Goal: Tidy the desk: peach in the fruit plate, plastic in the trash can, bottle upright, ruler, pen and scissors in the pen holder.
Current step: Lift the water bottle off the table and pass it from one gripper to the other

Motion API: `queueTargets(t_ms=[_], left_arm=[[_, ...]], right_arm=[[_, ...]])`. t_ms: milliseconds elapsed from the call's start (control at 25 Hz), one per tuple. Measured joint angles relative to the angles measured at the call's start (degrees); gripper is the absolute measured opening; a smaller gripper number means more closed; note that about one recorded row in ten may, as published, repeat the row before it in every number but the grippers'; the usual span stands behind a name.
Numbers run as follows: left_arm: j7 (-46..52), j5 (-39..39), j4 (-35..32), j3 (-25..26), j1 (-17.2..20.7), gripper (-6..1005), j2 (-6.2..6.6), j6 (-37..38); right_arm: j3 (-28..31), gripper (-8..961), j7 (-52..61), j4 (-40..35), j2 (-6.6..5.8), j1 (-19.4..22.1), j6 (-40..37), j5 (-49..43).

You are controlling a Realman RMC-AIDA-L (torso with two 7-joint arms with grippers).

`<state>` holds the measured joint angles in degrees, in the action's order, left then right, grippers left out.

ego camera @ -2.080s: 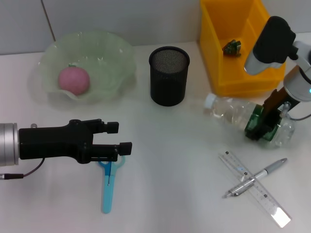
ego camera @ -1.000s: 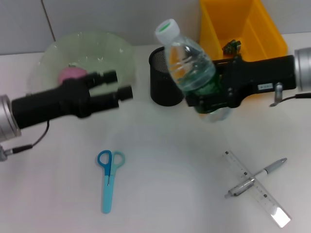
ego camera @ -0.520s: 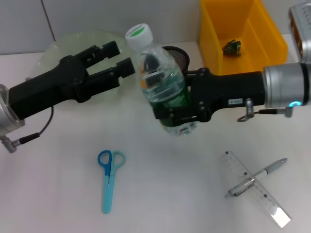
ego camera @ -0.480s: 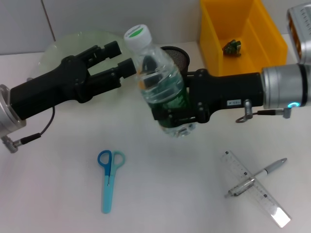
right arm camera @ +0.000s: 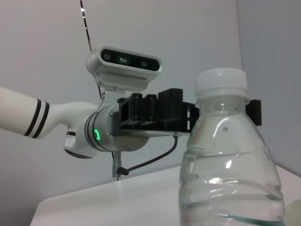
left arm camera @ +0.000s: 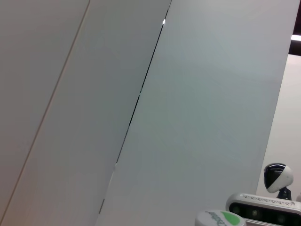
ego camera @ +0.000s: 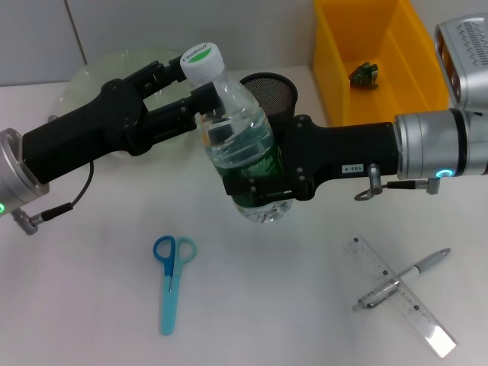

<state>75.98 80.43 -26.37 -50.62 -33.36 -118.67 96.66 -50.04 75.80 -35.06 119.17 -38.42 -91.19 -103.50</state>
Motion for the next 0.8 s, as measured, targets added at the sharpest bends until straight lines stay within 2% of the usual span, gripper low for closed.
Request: queueTargets(t_ms=[800], left_arm=[[-2.56, -0.46, 1.77, -0.28, -0.67, 843, -0.02, 0.26]], right_arm=[[-0.36, 766, -0.13, 0.97, 0.09, -0.12, -0.3, 0.15]])
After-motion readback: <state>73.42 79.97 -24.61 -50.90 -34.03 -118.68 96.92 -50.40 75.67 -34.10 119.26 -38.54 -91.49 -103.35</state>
